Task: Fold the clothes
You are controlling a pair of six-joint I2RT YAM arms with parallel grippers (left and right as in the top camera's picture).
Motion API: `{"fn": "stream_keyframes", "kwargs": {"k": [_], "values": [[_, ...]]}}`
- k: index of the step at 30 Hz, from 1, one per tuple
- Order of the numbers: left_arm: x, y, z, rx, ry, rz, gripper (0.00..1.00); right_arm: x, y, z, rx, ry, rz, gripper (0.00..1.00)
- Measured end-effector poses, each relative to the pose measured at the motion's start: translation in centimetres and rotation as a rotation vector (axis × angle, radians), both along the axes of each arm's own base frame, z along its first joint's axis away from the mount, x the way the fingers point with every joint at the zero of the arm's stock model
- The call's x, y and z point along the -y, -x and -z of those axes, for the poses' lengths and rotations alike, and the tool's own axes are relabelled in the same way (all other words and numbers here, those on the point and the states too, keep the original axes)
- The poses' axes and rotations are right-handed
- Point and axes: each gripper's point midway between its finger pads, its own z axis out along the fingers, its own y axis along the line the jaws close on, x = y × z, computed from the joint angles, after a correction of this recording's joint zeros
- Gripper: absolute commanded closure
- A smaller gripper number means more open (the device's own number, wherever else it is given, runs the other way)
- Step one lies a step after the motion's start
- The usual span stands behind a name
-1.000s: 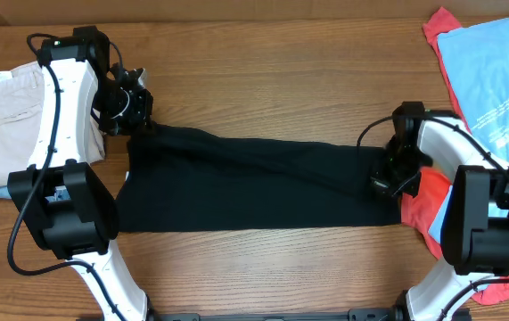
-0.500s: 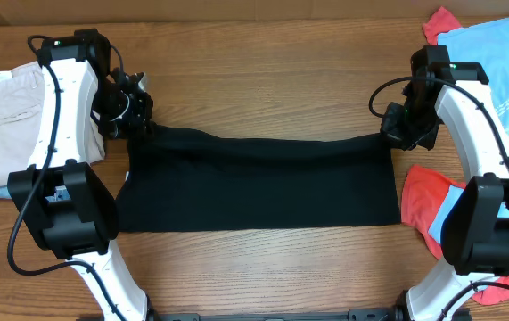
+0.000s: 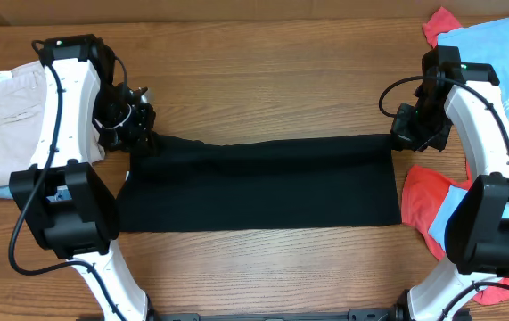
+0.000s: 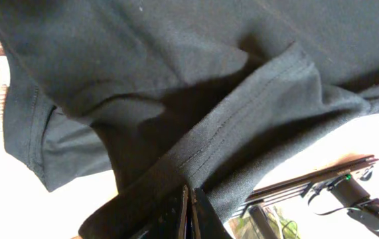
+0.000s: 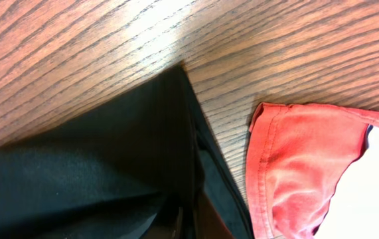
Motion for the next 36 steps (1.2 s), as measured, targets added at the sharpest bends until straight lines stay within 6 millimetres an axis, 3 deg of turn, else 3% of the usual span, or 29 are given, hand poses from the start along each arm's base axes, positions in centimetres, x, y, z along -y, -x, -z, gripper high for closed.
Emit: {"fn": "stream_keyframes", "kwargs": {"k": [7, 13, 36], "values": [[1.5, 0.3, 0.0, 0.000, -0.016, 0.055, 0.96, 0.1, 0.4, 0.0, -0.018, 0.006, -0.011, 0.96], [1.8, 1.9, 1.2, -0.067, -0.091, 0.091, 0.96, 0.3, 0.8, 0.0, -0.034, 0.017, -0.012, 0.96], [-0.2, 6.5, 5.6, -0.263, -0.224, 0.084, 0.96, 0.4, 1.3, 0.0, -0.055, 0.024, -0.012, 0.96]]}}
